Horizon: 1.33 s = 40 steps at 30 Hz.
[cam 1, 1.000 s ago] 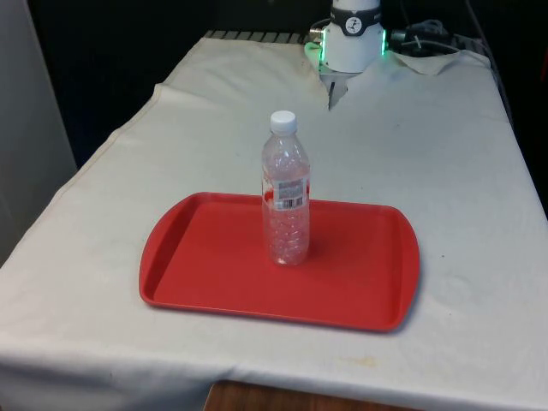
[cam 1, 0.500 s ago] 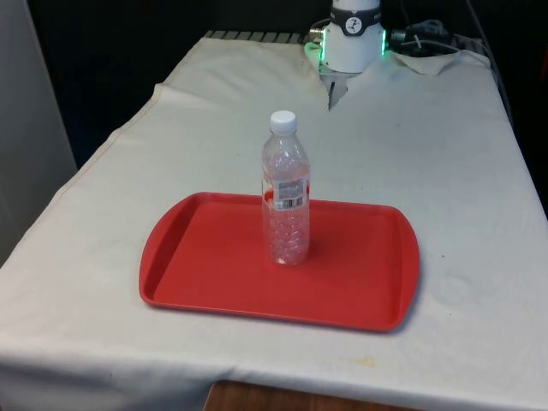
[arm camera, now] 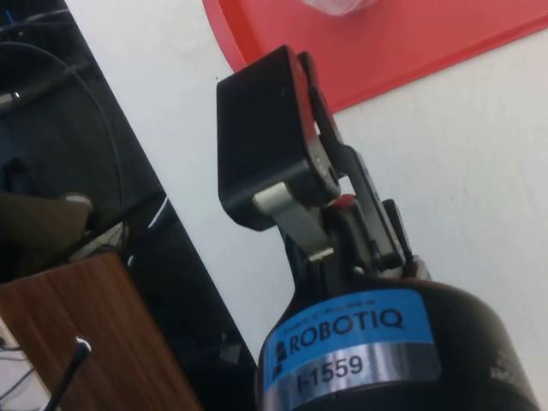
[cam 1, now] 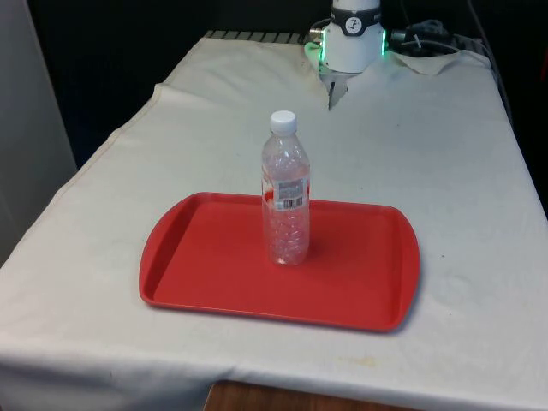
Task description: Place the bottle upright on the tray.
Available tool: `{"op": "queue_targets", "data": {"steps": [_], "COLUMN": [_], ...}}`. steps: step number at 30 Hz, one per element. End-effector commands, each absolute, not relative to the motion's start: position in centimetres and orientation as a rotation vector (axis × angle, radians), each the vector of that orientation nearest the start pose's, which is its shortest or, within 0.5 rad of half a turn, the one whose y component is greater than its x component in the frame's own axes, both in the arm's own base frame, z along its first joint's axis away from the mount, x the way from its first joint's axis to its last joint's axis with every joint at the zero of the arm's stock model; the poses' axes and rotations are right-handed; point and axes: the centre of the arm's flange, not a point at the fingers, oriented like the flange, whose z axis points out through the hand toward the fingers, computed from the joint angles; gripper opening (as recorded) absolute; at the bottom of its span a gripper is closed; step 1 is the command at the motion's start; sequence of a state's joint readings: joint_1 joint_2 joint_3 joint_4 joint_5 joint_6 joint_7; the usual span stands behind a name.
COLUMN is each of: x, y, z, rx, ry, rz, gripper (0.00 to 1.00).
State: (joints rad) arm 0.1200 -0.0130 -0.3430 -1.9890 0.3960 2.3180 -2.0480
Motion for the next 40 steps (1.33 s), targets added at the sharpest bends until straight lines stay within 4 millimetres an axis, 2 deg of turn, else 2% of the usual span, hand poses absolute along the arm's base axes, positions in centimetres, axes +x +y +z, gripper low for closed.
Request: {"op": "queue_targets", "data": {"steps": [1, 30, 40], "x": [56.7, 53.9, 53.8], "y": [-12.0, -5.9, -5.8], "z": [50.6, 51.6, 51.5], "rx": [2.002, 1.902, 1.913], "ry": [2.087, 2.18, 2.197], "rz": [0.645, 0.555, 0.566], "gripper": [1.0, 1.0, 1.0]}}
